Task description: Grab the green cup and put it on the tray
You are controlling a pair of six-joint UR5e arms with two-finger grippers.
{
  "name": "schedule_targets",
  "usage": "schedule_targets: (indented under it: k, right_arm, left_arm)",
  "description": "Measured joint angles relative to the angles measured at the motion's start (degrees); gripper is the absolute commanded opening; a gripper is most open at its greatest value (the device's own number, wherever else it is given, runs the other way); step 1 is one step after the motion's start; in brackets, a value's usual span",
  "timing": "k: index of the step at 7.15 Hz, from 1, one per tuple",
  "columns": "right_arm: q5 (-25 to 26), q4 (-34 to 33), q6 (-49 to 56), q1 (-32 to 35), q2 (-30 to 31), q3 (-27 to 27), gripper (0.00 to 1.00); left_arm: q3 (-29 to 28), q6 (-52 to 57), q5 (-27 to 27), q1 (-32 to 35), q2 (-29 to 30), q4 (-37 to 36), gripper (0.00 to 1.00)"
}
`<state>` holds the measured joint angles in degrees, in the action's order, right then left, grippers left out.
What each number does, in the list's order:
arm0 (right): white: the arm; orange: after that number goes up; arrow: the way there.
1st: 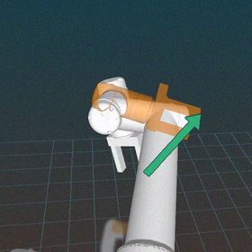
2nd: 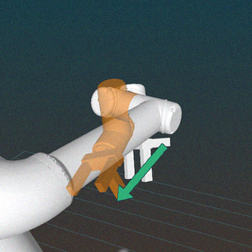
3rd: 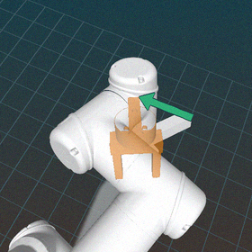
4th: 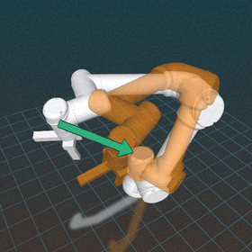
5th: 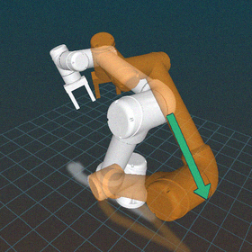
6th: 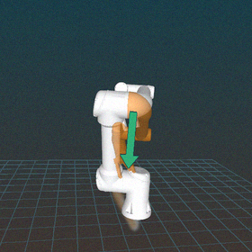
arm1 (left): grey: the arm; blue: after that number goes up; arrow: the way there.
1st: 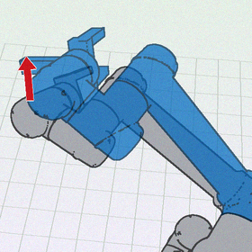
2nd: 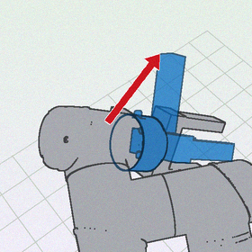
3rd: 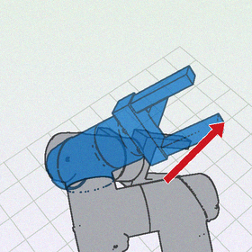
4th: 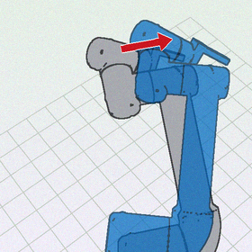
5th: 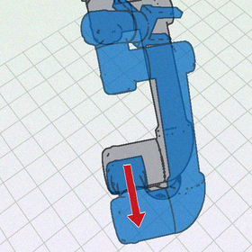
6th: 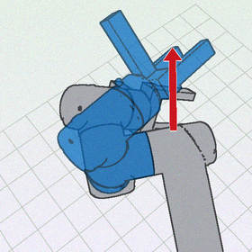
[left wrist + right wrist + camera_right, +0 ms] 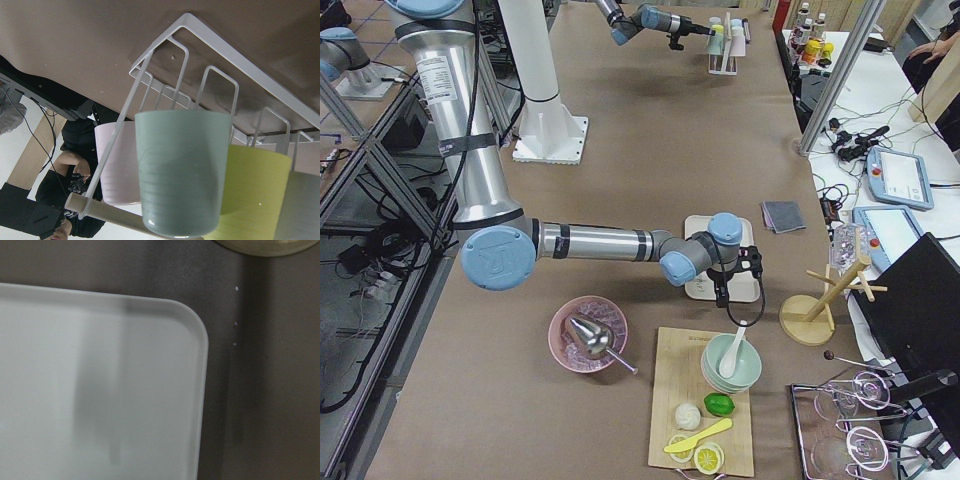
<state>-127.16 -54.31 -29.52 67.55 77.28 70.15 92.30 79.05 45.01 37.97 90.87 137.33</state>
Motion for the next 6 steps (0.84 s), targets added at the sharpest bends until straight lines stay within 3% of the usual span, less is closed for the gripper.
schedule_targets:
  k: [4,6]
  right_arm:
    - [-2.96,0.93,-0.09,0.94,0.0,-2.72,0.91]
    - [-3.39,0.94,-0.1,1.0,-0.27,-3.84,0.79]
  left_arm:
    - [-3.9,0.11,-0.09,-0.46,2.78,2.54,0.98]
    - [-5.01,0.17,-0.1,-0.51,3.5,2.81,0.98]
